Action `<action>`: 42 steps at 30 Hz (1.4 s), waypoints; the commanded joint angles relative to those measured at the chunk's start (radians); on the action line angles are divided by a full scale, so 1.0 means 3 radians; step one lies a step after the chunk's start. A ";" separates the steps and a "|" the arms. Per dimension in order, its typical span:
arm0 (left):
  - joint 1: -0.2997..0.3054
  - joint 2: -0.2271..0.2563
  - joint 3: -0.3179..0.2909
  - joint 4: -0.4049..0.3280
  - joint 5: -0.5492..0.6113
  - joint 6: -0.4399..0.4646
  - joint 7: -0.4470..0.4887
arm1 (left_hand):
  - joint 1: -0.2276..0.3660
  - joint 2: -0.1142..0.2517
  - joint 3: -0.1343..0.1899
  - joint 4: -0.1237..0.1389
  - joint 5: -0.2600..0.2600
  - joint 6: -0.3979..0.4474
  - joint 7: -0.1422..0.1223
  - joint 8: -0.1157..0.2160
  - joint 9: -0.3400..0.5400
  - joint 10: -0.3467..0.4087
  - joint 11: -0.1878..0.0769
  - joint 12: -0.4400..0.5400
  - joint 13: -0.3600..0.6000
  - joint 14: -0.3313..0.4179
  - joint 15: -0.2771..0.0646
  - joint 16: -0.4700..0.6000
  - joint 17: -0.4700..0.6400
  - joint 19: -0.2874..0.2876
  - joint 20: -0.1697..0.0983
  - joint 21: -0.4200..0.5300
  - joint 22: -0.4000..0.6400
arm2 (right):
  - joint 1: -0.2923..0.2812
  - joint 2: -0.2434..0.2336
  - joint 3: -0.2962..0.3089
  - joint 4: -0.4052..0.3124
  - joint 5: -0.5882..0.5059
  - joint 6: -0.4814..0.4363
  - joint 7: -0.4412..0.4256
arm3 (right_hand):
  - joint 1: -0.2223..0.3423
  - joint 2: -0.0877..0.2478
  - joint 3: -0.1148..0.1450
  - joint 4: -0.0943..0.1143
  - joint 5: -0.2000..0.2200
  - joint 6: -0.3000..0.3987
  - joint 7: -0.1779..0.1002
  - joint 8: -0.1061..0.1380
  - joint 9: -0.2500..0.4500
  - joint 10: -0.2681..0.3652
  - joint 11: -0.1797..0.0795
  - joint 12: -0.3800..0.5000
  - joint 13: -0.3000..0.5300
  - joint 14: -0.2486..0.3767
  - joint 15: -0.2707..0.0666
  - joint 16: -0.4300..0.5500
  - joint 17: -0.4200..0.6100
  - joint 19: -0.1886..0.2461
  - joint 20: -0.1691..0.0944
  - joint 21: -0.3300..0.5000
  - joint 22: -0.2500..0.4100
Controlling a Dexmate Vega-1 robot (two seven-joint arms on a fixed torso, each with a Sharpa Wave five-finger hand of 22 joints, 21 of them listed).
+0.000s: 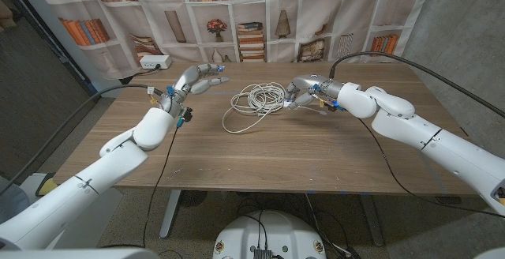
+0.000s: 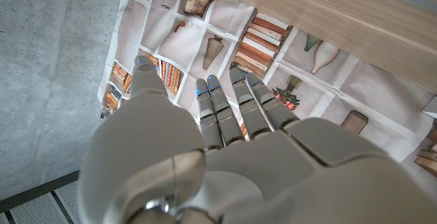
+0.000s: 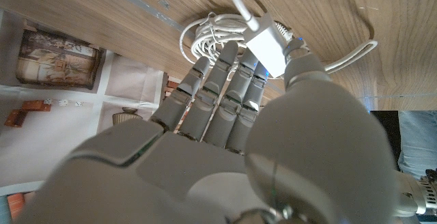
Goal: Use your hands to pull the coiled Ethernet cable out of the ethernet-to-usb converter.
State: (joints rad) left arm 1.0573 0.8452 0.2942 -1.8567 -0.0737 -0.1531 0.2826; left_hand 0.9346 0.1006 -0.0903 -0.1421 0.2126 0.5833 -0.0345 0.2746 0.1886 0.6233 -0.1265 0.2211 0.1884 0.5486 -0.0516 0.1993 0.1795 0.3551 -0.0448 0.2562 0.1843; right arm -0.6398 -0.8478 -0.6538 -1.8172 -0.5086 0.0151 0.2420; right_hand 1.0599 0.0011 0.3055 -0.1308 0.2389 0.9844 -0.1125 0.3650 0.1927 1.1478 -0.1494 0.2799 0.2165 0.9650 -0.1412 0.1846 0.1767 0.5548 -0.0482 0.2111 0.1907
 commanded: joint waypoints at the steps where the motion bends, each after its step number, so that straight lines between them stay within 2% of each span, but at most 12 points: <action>1: 0.0013 -0.0112 0.0037 0.0117 0.0316 -0.0250 0.0126 | 0.0003 0.0009 -0.0004 0.0012 -0.0013 0.0001 -0.0032 0.0000 0.0007 0.0020 -0.0026 -0.0016 0.0019 0.0023 -0.0171 -0.0001 0.0005 -0.0063 -0.0010 -0.0036 0.0007 | 0.0004 0.0046 0.0019 -0.0078 0.0014 -0.0116 -0.0004 | 0.0222 0.0256 -0.0004 0.0003 0.0021 0.0360 -0.0341 -0.0006 0.0021 0.0218 -0.0189 0.0017 0.0009 0.0024 -0.0304 -0.0005 0.0010 -0.0010 -0.0068 -0.0003 -0.0003; 8: 0.0133 -0.0225 0.0080 -0.0056 0.1179 0.0002 0.0749 | 0.0054 -0.0006 0.0004 -0.0005 -0.0014 -0.0026 -0.0088 -0.0023 0.0007 0.0016 -0.0071 -0.0038 0.0020 -0.0017 -0.0199 -0.0024 0.0001 -0.0127 -0.0015 -0.0069 0.0006 | 0.0027 0.0097 0.0071 -0.0132 0.0216 -0.0375 0.0136 | 0.0230 0.0257 -0.0008 0.0001 0.0023 0.0359 -0.0341 -0.0019 0.0023 0.0228 -0.0189 0.0024 0.0020 0.0023 -0.0307 -0.0006 0.0011 -0.0016 -0.0075 -0.0004 -0.0003; 9: 0.0158 -0.0255 0.0109 -0.0096 0.1451 0.0089 0.0942 | 0.0060 -0.0012 0.0003 -0.0007 -0.0014 -0.0025 -0.0096 -0.0024 0.0007 0.0015 -0.0075 -0.0041 0.0020 -0.0023 -0.0207 -0.0027 0.0000 -0.0134 -0.0019 -0.0073 0.0006 | 0.0036 0.0108 0.0081 -0.0131 0.0254 -0.0404 0.0145 | 0.0233 0.0259 -0.0008 0.0000 0.0024 0.0360 -0.0341 -0.0021 0.0023 0.0227 -0.0189 0.0023 0.0021 0.0023 -0.0309 -0.0006 0.0010 -0.0015 -0.0072 -0.0003 -0.0003; 12: 0.0173 -0.0292 0.0149 -0.0120 0.1769 0.0192 0.1158 | 0.0070 -0.0026 0.0000 -0.0010 -0.0014 -0.0021 -0.0116 -0.0026 0.0007 0.0013 -0.0097 -0.0048 0.0021 -0.0032 -0.0215 -0.0031 -0.0001 -0.0142 -0.0027 -0.0079 0.0005 | 0.0056 0.0114 0.0073 -0.0127 0.0294 -0.0437 0.0144 | 0.0231 0.0259 -0.0011 0.0003 0.0024 0.0360 -0.0341 -0.0026 0.0024 0.0227 -0.0189 0.0023 0.0022 0.0023 -0.0305 -0.0006 0.0010 -0.0018 -0.0073 -0.0004 -0.0004; 13: 0.0174 -0.0321 0.0200 -0.0126 0.2046 0.0287 0.1344 | 0.0075 -0.0033 -0.0002 -0.0012 -0.0014 -0.0024 -0.0127 -0.0029 0.0007 0.0012 -0.0101 -0.0051 0.0021 -0.0030 -0.0235 -0.0031 -0.0002 -0.0144 -0.0030 -0.0081 0.0004 | 0.0063 0.0126 0.0079 -0.0122 0.0328 -0.0452 0.0142 | 0.0230 0.0260 -0.0012 0.0005 0.0024 0.0360 -0.0341 -0.0027 0.0024 0.0228 -0.0189 0.0024 0.0024 0.0023 -0.0303 -0.0007 0.0010 -0.0020 -0.0073 -0.0005 -0.0004; 15: 0.0163 -0.0339 0.0231 -0.0109 0.2166 0.0314 0.1442 | 0.0089 -0.0059 -0.0009 -0.0015 -0.0012 -0.0031 -0.0170 -0.0037 0.0007 -0.0007 -0.0151 -0.0067 0.0021 -0.0049 -0.0262 -0.0038 -0.0003 -0.0147 -0.0052 -0.0088 0.0002 | 0.0072 0.0124 0.0072 -0.0122 0.0352 -0.0462 0.0138 | 0.0233 0.0262 -0.0011 0.0004 0.0025 0.0361 -0.0340 -0.0030 0.0025 0.0226 -0.0188 0.0021 0.0023 0.0024 -0.0307 -0.0006 0.0010 -0.0023 -0.0078 -0.0006 -0.0004; 22: 0.0036 -0.0478 0.0502 0.0074 0.2900 0.0557 0.2051 | 0.0123 -0.0094 -0.0016 -0.0019 -0.0001 -0.0049 -0.0257 -0.0055 0.0008 -0.0011 -0.0214 -0.0081 0.0023 -0.0098 -0.0310 -0.0053 -0.0003 -0.0183 -0.0073 -0.0111 0.0000 | 0.0097 0.0128 0.0057 -0.0151 0.0427 -0.0528 0.0114 | 0.0234 0.0263 -0.0016 0.0005 0.0026 0.0365 -0.0340 -0.0037 0.0026 0.0230 -0.0187 0.0024 0.0029 0.0033 -0.0303 -0.0003 0.0011 -0.0019 -0.0083 -0.0004 -0.0005; 25: -0.0023 -0.0524 0.0622 0.0135 0.3175 0.0700 0.2290 | 0.0128 -0.0124 -0.0033 0.0006 0.0024 -0.0099 -0.0324 -0.0088 0.0011 -0.0096 -0.0253 -0.0113 0.0030 -0.0307 -0.0326 -0.0087 0.0002 -0.0329 0.0030 -0.0173 -0.0001 | 0.0099 0.0130 0.0056 -0.0167 0.0464 -0.0565 0.0107 | 0.0233 0.0267 -0.0018 0.0008 0.0026 0.0367 -0.0340 -0.0040 0.0027 0.0229 -0.0188 0.0024 0.0030 0.0035 -0.0304 -0.0003 0.0011 -0.0015 -0.0089 -0.0002 -0.0005; 27: -0.0058 -0.0524 0.0691 0.0159 0.3291 0.0758 0.2382 | 0.0099 -0.0152 -0.0061 0.0041 0.0053 -0.0110 -0.0396 -0.0098 0.0020 -0.0331 -0.0250 -0.0156 0.0041 -0.0531 -0.0350 -0.0100 0.0008 -0.0446 0.0128 -0.0201 0.0001 | 0.0094 0.0130 0.0063 -0.0166 0.0503 -0.0592 0.0099 | 0.0234 0.0268 -0.0017 0.0008 0.0027 0.0367 -0.0340 -0.0042 0.0028 0.0229 -0.0188 0.0024 0.0031 0.0036 -0.0306 -0.0003 0.0011 -0.0017 -0.0091 -0.0002 -0.0005; 31: -0.0112 -0.0481 0.0804 0.0150 0.3424 0.0819 0.2429 | 0.0079 -0.0177 -0.0089 0.0069 0.0098 -0.0065 -0.0486 -0.0086 0.0031 -0.0711 -0.0182 -0.0174 0.0056 -0.0823 -0.0332 -0.0102 0.0012 -0.0604 0.0151 -0.0221 -0.0002 | 0.0069 0.0133 0.0108 -0.0127 0.0680 -0.0639 0.0104 | 0.0235 0.0270 -0.0019 0.0010 0.0028 0.0367 -0.0340 -0.0047 0.0029 0.0226 -0.0189 0.0022 0.0033 0.0039 -0.0306 -0.0003 0.0011 -0.0015 -0.0095 -0.0001 -0.0005; 38: -0.0197 -0.0465 0.0994 0.0051 0.3756 0.1083 0.2375 | 0.0072 -0.0194 -0.0103 0.0077 0.0120 -0.0161 -0.0490 -0.0134 0.0026 -0.0741 -0.0227 -0.0134 0.0059 -0.0889 -0.0339 -0.0083 0.0010 -0.0675 0.0167 -0.0227 -0.0005 | 0.0056 0.0167 0.0227 -0.0039 0.1213 -0.0728 0.0202 | 0.0232 0.0272 -0.0024 0.0013 0.0028 0.0367 -0.0340 -0.0056 0.0030 0.0226 -0.0188 0.0022 0.0037 0.0046 -0.0304 -0.0004 0.0010 -0.0005 -0.0115 0.0003 -0.0005; 42: -0.0258 -0.0496 0.1105 0.0078 0.3909 0.1232 0.2353 | 0.0065 -0.0204 -0.0112 0.0082 0.0127 -0.0201 -0.0492 -0.0152 0.0024 -0.0725 -0.0255 -0.0118 0.0059 -0.0882 -0.0357 -0.0070 0.0009 -0.0692 0.0167 -0.0227 -0.0006 | 0.0073 0.0149 0.0229 -0.0027 0.1360 -0.0738 0.0198 | 0.0228 0.0272 -0.0029 0.0016 0.0028 0.0366 -0.0339 -0.0063 0.0031 0.0228 -0.0188 0.0023 0.0040 0.0053 -0.0303 -0.0002 0.0010 -0.0004 -0.0115 0.0004 -0.0005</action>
State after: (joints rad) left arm 1.0237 0.7078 0.5337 -1.8301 0.9313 0.0996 0.9621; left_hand 0.9563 0.0435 -0.1141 -0.1184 0.2446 0.5318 -0.1838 0.2322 0.1934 0.4034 -0.1937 0.1787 0.2027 0.2871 -0.0410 0.1724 0.1795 0.1544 0.0020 0.1882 0.1813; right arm -0.6185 -0.8050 -0.6101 -1.8475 -0.2599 -0.1775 0.2850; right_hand 1.0577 0.0033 0.3003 -0.1256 0.2398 0.9844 -0.1131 0.3485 0.1971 1.1477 -0.1495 0.2780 0.2266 0.9702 -0.1464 0.1847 0.1770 0.5511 -0.0520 0.2112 0.1860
